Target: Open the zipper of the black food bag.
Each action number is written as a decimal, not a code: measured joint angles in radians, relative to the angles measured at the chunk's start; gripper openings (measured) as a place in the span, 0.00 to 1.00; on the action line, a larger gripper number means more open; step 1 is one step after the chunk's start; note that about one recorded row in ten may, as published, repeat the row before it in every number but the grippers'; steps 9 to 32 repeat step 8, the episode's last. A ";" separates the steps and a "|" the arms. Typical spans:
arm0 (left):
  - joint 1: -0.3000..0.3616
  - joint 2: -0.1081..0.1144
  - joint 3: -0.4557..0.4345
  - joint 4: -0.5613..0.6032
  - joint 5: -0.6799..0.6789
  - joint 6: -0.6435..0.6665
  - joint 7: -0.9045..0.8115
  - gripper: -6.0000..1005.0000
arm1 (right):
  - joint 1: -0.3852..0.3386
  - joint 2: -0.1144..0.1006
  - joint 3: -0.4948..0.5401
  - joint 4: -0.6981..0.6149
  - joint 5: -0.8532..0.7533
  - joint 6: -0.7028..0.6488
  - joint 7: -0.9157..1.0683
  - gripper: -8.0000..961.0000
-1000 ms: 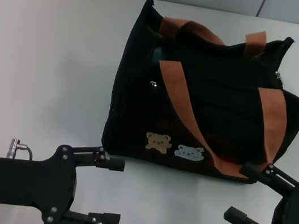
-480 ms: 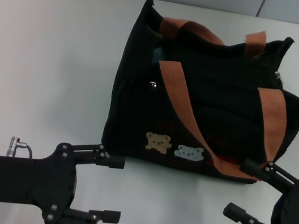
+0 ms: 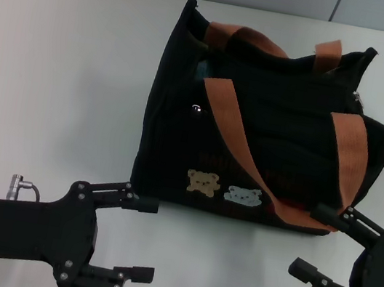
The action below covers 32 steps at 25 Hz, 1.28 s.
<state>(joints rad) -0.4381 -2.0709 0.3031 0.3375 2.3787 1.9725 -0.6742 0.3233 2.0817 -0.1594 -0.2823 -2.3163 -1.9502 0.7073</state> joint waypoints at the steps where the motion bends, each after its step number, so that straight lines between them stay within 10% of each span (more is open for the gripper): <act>1: 0.001 0.000 0.000 0.000 -0.002 0.000 0.000 0.80 | -0.001 0.000 0.000 0.000 0.000 0.000 -0.001 0.84; 32: 0.003 0.000 0.001 0.000 -0.013 0.000 0.002 0.80 | -0.004 0.001 0.003 0.002 0.011 0.000 -0.013 0.84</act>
